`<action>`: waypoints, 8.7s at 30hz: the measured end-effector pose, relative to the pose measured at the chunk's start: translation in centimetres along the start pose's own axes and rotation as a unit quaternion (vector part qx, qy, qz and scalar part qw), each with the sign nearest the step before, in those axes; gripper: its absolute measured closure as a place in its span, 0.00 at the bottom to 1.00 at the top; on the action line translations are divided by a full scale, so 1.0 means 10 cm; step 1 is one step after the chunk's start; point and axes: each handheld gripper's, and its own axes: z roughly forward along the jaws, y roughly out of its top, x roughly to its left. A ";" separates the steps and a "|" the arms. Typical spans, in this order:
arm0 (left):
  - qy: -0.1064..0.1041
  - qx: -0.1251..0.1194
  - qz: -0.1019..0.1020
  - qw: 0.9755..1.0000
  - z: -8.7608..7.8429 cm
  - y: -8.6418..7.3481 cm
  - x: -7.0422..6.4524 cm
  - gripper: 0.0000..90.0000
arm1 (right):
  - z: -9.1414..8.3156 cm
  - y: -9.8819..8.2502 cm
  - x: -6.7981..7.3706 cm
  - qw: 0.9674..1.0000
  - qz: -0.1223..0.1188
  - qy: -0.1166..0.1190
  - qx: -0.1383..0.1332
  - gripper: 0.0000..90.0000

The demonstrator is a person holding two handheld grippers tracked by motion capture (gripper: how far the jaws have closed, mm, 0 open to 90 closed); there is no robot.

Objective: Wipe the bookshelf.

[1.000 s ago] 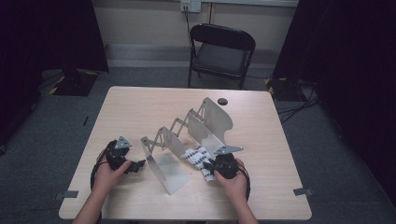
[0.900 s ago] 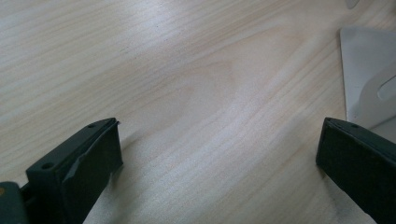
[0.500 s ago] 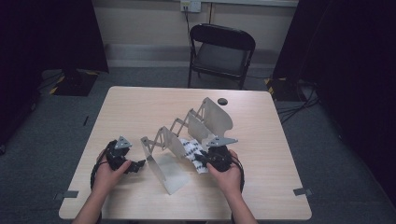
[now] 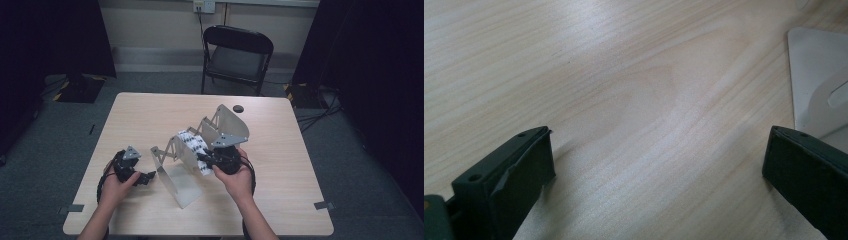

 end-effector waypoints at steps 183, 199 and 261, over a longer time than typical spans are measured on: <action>0.000 0.000 0.000 1.000 0.00 0.00 0.00 0.00 | 0.48 -0.54 -0.18 0.995 -0.002 -0.048 0.086 0.87; 0.001 -0.001 -0.001 1.000 0.00 0.00 -0.01 0.00 | 0.33 -0.48 -0.14 0.997 -0.002 -0.048 0.068 0.86; 0.000 0.000 0.004 1.000 -0.01 -0.01 -0.02 0.00 | 0.11 0.11 -0.14 0.994 -0.031 -0.105 0.010 0.86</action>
